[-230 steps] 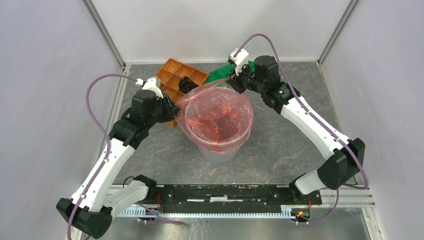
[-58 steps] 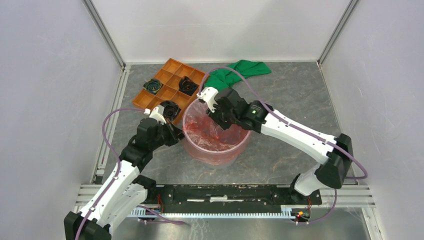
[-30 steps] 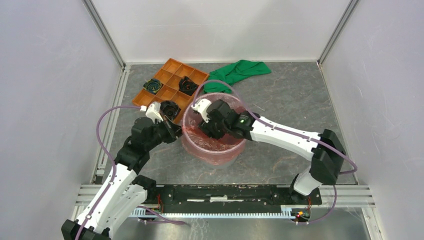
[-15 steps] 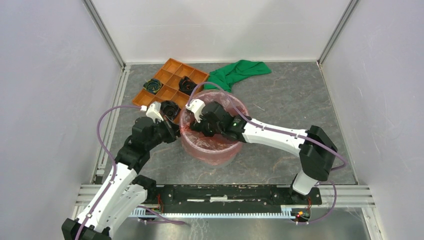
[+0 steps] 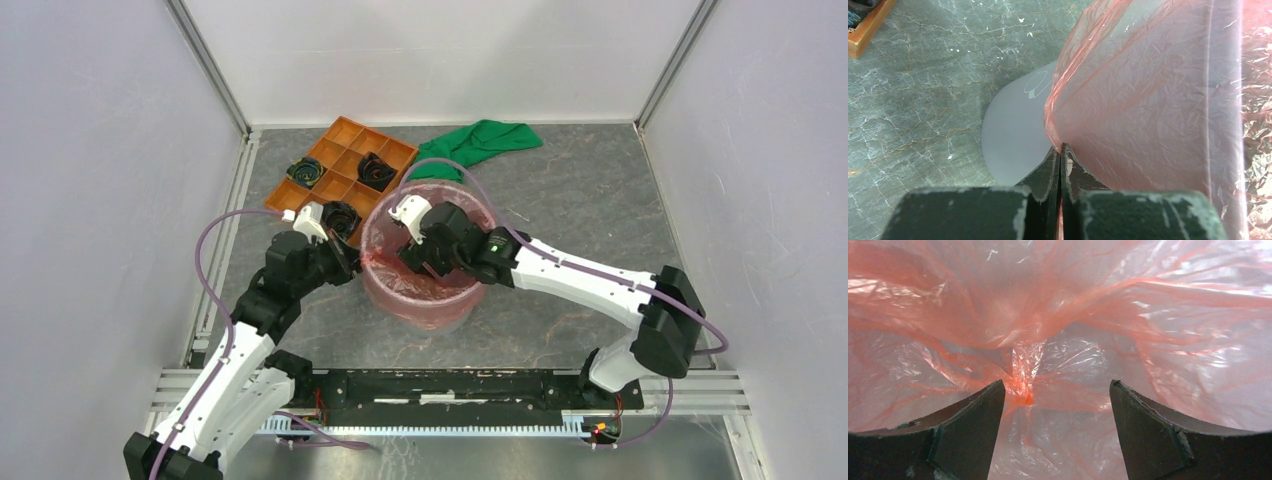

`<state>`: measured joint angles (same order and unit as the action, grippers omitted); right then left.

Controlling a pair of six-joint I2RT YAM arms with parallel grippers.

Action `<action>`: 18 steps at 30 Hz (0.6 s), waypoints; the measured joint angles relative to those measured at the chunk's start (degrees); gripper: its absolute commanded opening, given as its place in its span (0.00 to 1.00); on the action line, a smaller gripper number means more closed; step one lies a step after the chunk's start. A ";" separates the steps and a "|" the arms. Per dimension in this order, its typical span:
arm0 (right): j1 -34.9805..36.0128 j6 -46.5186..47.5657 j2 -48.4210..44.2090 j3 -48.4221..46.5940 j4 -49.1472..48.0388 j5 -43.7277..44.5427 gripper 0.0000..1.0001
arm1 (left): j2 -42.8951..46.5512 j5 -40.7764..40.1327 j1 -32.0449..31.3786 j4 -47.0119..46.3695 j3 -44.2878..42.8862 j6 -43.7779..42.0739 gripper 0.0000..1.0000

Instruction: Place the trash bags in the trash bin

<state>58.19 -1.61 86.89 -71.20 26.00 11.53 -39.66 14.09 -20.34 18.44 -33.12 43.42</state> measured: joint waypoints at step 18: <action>4.15 -2.82 10.95 -0.74 -1.44 0.31 0.84 | 0.09 0.15 0.00 1.18 -0.13 0.00 0.11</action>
<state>62.35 -4.43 97.84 -71.94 24.56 11.84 -39.57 14.24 -20.34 19.62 -33.26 43.42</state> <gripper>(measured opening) 0.830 0.072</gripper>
